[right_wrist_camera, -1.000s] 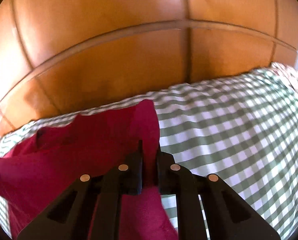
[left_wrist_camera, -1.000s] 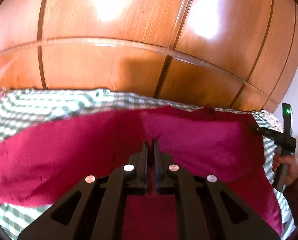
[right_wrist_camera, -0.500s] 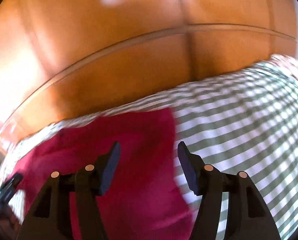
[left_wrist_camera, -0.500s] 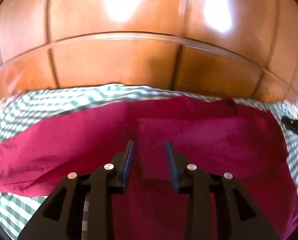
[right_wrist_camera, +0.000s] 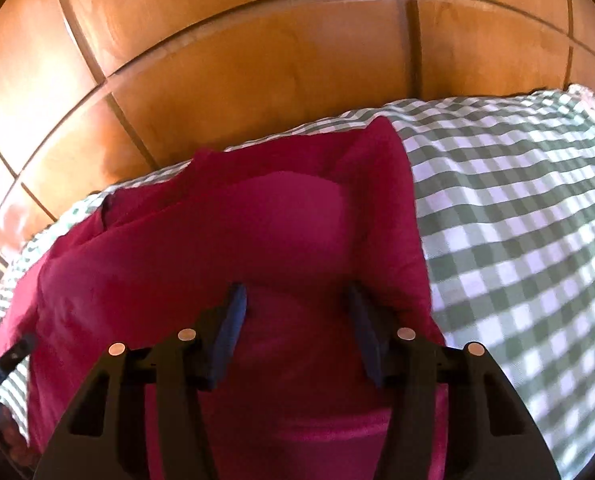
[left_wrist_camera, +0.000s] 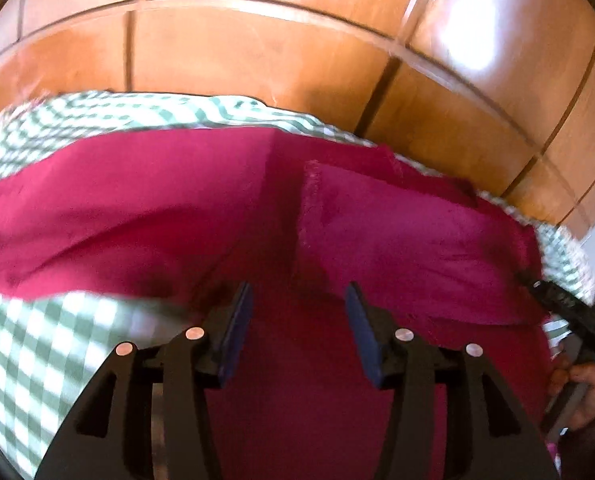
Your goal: Fold small clothes
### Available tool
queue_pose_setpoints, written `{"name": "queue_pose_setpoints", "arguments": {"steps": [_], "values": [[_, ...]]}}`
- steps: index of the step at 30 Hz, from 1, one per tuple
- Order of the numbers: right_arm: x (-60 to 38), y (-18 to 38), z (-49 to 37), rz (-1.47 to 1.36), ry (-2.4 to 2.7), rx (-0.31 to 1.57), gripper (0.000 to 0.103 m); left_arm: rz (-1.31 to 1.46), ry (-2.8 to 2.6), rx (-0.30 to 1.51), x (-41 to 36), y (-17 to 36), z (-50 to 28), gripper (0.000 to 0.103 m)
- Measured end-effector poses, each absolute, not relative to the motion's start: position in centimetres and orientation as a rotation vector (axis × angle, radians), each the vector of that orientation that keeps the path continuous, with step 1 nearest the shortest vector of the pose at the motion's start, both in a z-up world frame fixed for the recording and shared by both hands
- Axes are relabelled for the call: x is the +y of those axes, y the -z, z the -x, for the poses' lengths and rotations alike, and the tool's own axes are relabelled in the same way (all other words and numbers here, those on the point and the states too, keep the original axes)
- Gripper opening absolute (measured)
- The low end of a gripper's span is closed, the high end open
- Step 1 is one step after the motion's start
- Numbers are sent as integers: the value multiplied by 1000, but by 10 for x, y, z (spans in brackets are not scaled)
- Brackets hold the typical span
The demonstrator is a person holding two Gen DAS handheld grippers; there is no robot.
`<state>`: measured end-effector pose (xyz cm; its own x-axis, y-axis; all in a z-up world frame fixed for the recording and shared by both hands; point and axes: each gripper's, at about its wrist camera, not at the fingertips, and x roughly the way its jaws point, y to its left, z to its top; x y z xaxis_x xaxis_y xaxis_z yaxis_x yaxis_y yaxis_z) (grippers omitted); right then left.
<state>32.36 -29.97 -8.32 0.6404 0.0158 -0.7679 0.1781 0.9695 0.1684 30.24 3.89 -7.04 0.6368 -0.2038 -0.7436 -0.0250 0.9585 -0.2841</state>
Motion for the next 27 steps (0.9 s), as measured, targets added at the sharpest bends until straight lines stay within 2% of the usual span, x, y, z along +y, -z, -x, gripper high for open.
{"name": "queue_pose_setpoints", "arguments": {"steps": [1, 2, 7, 9, 13, 14, 15, 18, 23, 26, 27], "values": [[-298, 77, -318, -230, 93, 866, 69, 301, 91, 861, 48, 67, -293, 53], [-290, 70, -310, -214, 93, 847, 74, 319, 85, 851, 56, 66, -283, 55], [-259, 58, -269, -171, 25, 812, 74, 413, 26, 859, 109, 68, -248, 57], [-243, 64, -253, -118, 12, 815, 78, 456, -22, 857, 135, 71, -233, 56], [-214, 86, -238, -13, -10, 851, 78, 573, -119, 824, 203, 76, -205, 55], [-209, 92, -237, 8, -10, 862, 79, 602, -139, 805, 218, 77, -198, 58], [-203, 97, -236, 33, -4, 871, 80, 649, -167, 791, 241, 78, -190, 61], [-198, 101, -233, 63, 14, 870, 89, 747, -286, 740, 288, 83, -175, 62], [-199, 106, -233, 57, 16, 886, 96, 902, -423, 708, 367, 96, -166, 60], [-200, 107, -233, 45, 18, 887, 97, 1003, -439, 688, 396, 106, -170, 49], [-200, 108, -233, 46, 21, 888, 98, 1016, -445, 687, 400, 108, -175, 49]]}}
